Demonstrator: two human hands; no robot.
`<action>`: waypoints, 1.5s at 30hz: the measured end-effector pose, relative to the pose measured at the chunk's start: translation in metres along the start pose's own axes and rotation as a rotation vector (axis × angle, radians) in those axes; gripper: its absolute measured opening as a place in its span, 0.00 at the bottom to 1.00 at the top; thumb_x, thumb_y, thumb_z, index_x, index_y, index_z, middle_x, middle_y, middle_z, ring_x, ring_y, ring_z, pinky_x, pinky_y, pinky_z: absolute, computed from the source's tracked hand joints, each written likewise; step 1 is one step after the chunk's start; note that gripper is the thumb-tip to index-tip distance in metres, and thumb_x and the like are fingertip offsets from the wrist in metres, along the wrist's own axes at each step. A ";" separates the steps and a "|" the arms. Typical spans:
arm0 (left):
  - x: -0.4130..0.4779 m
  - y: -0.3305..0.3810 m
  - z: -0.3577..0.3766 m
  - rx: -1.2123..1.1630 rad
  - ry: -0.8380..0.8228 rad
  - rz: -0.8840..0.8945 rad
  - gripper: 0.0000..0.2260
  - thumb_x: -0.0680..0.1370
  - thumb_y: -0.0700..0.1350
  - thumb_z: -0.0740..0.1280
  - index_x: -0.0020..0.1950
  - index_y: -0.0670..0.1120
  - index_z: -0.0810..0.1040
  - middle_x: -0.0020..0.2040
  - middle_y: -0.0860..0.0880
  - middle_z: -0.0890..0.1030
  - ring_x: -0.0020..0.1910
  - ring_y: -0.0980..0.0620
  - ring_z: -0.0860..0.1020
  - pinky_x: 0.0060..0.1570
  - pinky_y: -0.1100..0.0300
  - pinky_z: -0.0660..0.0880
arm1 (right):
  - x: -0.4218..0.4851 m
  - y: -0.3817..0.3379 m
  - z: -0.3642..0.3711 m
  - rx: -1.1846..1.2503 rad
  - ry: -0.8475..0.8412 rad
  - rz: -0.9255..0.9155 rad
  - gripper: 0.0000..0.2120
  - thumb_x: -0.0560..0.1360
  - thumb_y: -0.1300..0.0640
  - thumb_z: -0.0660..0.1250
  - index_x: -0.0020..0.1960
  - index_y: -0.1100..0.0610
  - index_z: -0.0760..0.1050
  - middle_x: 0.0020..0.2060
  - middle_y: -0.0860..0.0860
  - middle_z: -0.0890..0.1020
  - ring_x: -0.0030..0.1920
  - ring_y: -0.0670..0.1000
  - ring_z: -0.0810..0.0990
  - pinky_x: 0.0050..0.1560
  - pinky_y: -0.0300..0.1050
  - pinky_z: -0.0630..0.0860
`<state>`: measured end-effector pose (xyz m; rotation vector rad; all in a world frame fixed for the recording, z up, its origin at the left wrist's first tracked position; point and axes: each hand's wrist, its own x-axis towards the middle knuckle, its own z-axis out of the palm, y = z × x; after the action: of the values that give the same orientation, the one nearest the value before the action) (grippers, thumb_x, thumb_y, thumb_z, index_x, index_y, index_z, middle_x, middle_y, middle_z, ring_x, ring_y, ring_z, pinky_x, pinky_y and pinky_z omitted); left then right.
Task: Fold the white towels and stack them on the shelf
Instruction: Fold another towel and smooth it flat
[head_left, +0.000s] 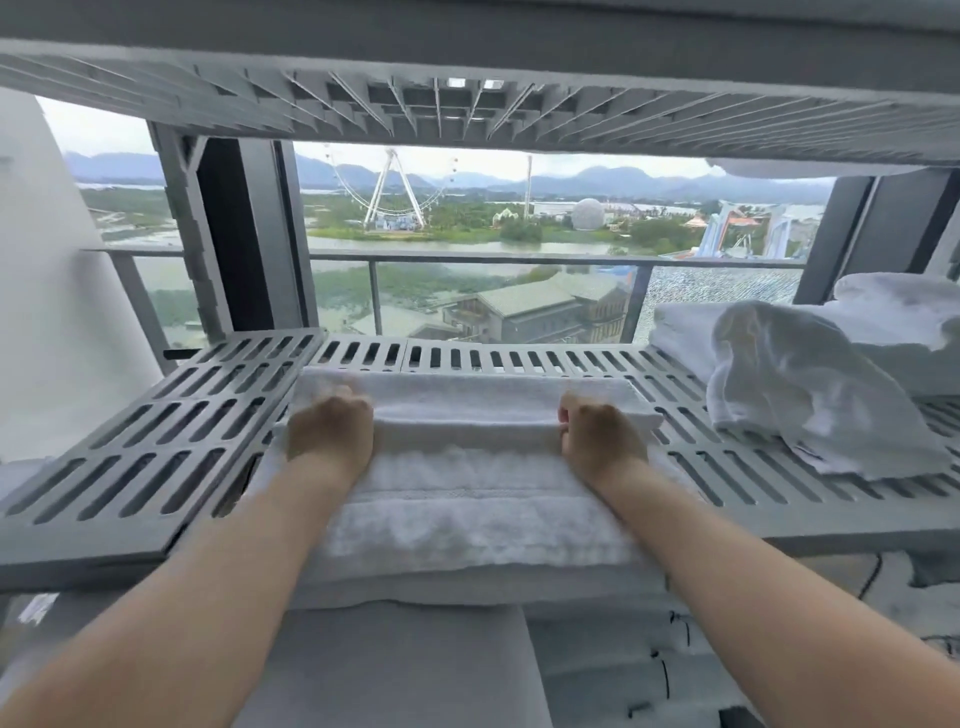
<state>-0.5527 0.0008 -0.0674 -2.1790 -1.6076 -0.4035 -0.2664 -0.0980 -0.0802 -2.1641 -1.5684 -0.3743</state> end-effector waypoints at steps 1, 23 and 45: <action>-0.005 -0.001 0.003 -0.034 0.000 0.001 0.17 0.78 0.33 0.54 0.52 0.45 0.81 0.47 0.45 0.80 0.45 0.45 0.79 0.42 0.52 0.79 | -0.004 0.002 0.004 0.018 0.017 -0.002 0.10 0.78 0.63 0.58 0.53 0.55 0.76 0.45 0.56 0.83 0.46 0.58 0.81 0.44 0.48 0.78; -0.017 -0.005 0.007 -0.352 -0.081 -0.116 0.18 0.79 0.34 0.56 0.43 0.51 0.81 0.41 0.54 0.80 0.42 0.50 0.79 0.46 0.52 0.73 | -0.014 0.005 0.001 -0.116 -0.004 0.110 0.15 0.76 0.55 0.56 0.39 0.50 0.81 0.33 0.47 0.80 0.46 0.51 0.73 0.66 0.58 0.65; -0.128 0.004 -0.033 -0.131 -0.245 0.507 0.47 0.70 0.78 0.56 0.82 0.53 0.52 0.83 0.48 0.53 0.81 0.48 0.52 0.79 0.49 0.51 | -0.111 -0.022 -0.019 0.113 0.170 -0.358 0.09 0.76 0.54 0.64 0.47 0.54 0.82 0.42 0.50 0.80 0.47 0.53 0.80 0.42 0.47 0.79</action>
<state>-0.5865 -0.1236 -0.0976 -2.7107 -1.0922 -0.0917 -0.3226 -0.1935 -0.1112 -1.7173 -1.8287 -0.5514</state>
